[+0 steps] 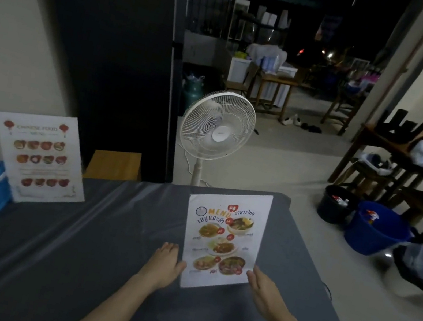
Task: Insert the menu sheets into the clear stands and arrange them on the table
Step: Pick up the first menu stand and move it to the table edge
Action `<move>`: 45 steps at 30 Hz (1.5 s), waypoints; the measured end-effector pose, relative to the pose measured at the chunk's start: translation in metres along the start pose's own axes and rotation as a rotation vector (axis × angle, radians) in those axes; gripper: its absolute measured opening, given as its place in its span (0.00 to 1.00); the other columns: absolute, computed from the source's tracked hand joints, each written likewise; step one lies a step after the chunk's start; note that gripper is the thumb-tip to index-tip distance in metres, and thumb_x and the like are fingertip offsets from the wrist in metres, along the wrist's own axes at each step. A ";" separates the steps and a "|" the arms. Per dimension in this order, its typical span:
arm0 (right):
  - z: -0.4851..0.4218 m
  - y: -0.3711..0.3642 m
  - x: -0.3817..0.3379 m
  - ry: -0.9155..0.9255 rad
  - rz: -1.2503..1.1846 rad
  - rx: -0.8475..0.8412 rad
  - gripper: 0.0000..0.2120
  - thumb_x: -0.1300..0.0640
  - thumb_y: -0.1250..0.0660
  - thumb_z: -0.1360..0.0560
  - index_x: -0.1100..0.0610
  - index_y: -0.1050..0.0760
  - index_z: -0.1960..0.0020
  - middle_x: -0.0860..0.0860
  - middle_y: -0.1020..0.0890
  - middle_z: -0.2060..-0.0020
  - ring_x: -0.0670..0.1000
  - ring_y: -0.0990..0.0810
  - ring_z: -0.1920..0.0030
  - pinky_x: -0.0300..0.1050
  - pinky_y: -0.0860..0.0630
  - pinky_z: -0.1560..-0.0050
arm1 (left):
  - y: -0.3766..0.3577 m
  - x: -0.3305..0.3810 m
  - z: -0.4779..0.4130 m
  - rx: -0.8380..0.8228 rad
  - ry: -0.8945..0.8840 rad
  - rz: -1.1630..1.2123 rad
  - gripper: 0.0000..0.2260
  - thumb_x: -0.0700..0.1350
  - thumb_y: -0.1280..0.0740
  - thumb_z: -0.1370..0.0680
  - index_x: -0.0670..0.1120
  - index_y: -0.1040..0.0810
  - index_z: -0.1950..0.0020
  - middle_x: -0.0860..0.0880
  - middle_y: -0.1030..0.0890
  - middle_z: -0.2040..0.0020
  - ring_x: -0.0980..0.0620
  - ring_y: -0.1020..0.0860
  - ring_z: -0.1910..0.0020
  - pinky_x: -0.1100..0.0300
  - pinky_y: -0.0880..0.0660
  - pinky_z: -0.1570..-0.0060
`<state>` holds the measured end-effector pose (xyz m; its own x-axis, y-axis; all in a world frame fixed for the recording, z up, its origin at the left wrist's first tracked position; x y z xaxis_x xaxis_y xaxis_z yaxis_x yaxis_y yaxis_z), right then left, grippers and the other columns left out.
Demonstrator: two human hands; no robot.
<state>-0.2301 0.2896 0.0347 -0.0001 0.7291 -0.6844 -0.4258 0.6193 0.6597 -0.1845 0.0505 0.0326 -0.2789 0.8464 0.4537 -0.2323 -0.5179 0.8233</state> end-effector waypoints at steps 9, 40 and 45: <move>-0.050 0.057 0.003 -0.010 -0.399 0.077 0.24 0.48 0.42 0.21 0.61 0.35 0.31 0.54 0.25 0.41 0.51 0.26 0.45 0.46 0.29 0.46 | 0.011 0.018 -0.005 0.165 0.069 0.843 0.19 0.45 0.33 0.21 0.42 0.30 0.32 0.46 0.21 0.36 0.52 0.20 0.42 0.61 0.24 0.46; -0.137 0.158 -0.038 0.174 -0.430 0.298 0.09 0.54 0.33 0.25 0.60 0.23 0.59 0.57 0.16 0.58 0.58 0.17 0.55 0.61 0.19 0.51 | 0.119 0.070 -0.098 0.393 -0.163 0.918 0.05 0.39 0.32 0.22 0.45 0.19 0.48 0.54 0.15 0.52 0.59 0.16 0.53 0.68 0.19 0.61; -0.171 0.211 -0.044 0.153 -0.452 0.352 0.06 0.60 0.35 0.24 0.61 0.23 0.58 0.62 0.17 0.54 0.60 0.18 0.57 0.54 0.20 0.56 | 0.139 0.116 -0.154 0.366 -0.204 0.884 0.07 0.39 0.34 0.21 0.43 0.21 0.44 0.54 0.17 0.54 0.62 0.19 0.56 0.72 0.22 0.65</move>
<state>-0.4752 0.3382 0.1510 -0.0307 0.3362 -0.9413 -0.0879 0.9372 0.3376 -0.3928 0.0575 0.1473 -0.0385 0.1951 0.9800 0.2962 -0.9344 0.1977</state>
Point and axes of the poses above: each hand's wrist, its own z-axis away from the middle knuckle, its own y-axis out of the back of the hand, x = y × z, the point moved 10 cm from there along -z, towards the middle knuckle
